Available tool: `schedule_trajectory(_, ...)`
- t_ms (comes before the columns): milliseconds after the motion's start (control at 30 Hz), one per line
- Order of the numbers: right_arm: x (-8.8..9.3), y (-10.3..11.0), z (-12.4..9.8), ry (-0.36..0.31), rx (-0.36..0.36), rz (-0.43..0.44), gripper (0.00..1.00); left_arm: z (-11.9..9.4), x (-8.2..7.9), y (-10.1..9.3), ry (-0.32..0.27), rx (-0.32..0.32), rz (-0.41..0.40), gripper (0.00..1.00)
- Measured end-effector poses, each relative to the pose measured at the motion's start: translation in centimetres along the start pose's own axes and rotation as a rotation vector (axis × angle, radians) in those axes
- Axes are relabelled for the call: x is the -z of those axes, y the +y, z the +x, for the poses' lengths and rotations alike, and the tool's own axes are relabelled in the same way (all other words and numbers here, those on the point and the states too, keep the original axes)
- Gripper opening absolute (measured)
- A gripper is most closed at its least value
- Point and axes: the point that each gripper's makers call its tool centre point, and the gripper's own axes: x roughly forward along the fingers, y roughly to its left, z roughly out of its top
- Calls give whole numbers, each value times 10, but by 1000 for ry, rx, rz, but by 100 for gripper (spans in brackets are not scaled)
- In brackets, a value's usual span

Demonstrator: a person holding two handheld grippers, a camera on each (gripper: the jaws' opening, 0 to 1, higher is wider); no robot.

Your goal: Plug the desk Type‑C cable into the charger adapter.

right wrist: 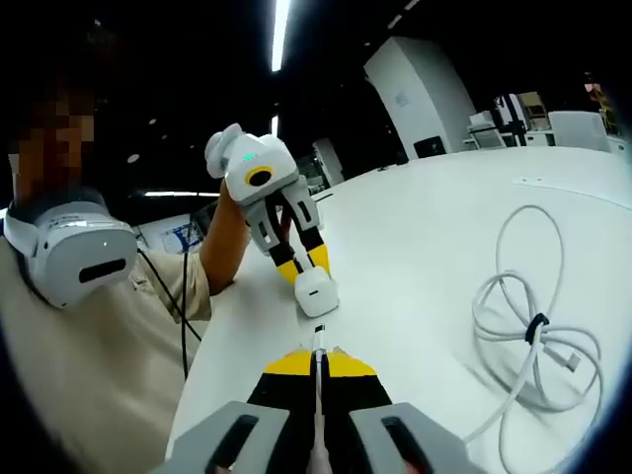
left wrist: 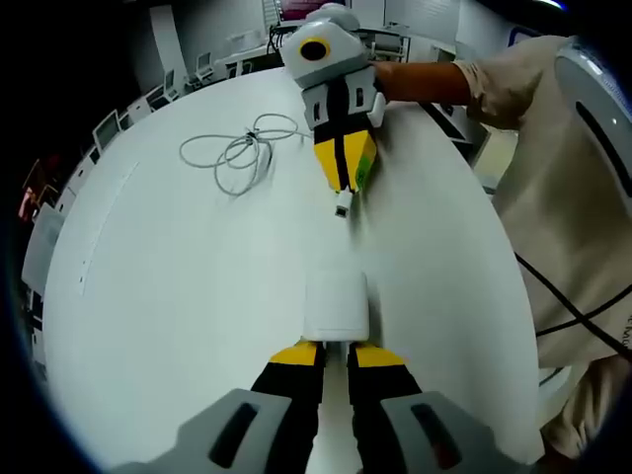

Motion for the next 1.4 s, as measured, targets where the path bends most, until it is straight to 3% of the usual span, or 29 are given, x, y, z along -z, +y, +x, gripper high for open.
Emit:
schedule_trajectory(167, -4, -3, 3, 4, -36, 43, 2, 0, 0, 0, -3, -1, 0, 11)
schedule_trajectory(1000, -11, 1, 28, 62, -120, 52, 2, 0, -1, -1, 8, -7, 10, 11)
schedule_trajectory(1400, -16, 3, 34, 51, -151, 62, 3, 1, -2, -1, 8, -8, 11, 11)
